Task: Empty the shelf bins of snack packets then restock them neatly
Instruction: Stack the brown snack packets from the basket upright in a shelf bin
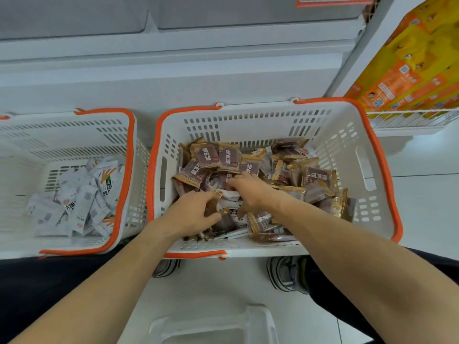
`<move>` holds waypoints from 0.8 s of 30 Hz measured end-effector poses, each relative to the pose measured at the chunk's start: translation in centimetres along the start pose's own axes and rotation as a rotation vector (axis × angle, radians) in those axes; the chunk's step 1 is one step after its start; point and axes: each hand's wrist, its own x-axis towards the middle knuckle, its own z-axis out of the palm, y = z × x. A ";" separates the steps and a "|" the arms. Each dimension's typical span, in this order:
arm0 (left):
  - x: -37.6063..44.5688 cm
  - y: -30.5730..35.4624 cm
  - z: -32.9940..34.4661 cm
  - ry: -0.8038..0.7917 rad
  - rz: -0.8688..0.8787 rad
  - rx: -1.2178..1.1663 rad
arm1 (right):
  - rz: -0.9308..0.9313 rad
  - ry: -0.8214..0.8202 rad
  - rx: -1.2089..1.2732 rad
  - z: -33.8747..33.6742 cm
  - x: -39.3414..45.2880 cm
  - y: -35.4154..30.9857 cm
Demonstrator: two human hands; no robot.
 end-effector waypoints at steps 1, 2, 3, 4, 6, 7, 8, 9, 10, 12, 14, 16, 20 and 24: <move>0.1 0.0 -0.2 0.008 -0.025 -0.045 | -0.008 0.012 0.036 0.0 -0.1 0.2; 0.1 0.0 -0.3 0.012 -0.042 -0.075 | -0.009 0.021 0.082 0.1 -0.2 0.4; 0.2 0.0 -0.3 0.020 -0.054 -0.095 | -0.004 0.025 0.131 0.1 -0.3 0.5; 0.3 0.1 -0.3 0.031 -0.064 -0.107 | 0.005 0.023 0.165 0.1 -0.3 0.6; 0.5 0.3 -0.3 0.061 -0.077 -0.109 | 0.020 0.001 0.170 -0.5 -0.3 0.3; 0.6 0.5 -0.2 0.082 -0.078 -0.097 | 0.026 -0.024 0.158 -0.9 -0.4 0.2; 0.7 0.7 -0.2 0.106 -0.075 -0.091 | 0.026 -0.055 0.152 -1.6 -0.6 0.2; 0.7 1.0 -0.2 0.146 -0.057 -0.105 | 0.031 -0.094 0.156 -2.3 -0.9 0.3; 0.7 1.5 -0.3 0.191 -0.022 -0.142 | 0.038 -0.140 0.154 -3.0 -1.4 0.6; 0.8 2.7 -0.7 0.208 0.054 -0.238 | 0.046 -0.235 0.126 -4.5 -2.7 1.5; 1.2 4.1 -0.7 0.081 0.097 -0.311 | 0.067 -0.280 0.069 -5.7 -4.2 3.0; 1.8 5.3 -0.2 -0.054 0.102 -0.373 | 0.130 -0.276 0.012 -6.5 -5.6 4.5; 2.7 7.4 1.7 0.052 0.060 -0.561 | 0.158 -0.108 0.130 -7.2 -8.0 7.3; 3.4 8.8 1.8 0.139 -0.011 -0.794 | 0.123 0.026 0.348 -7.3 -9.2 8.0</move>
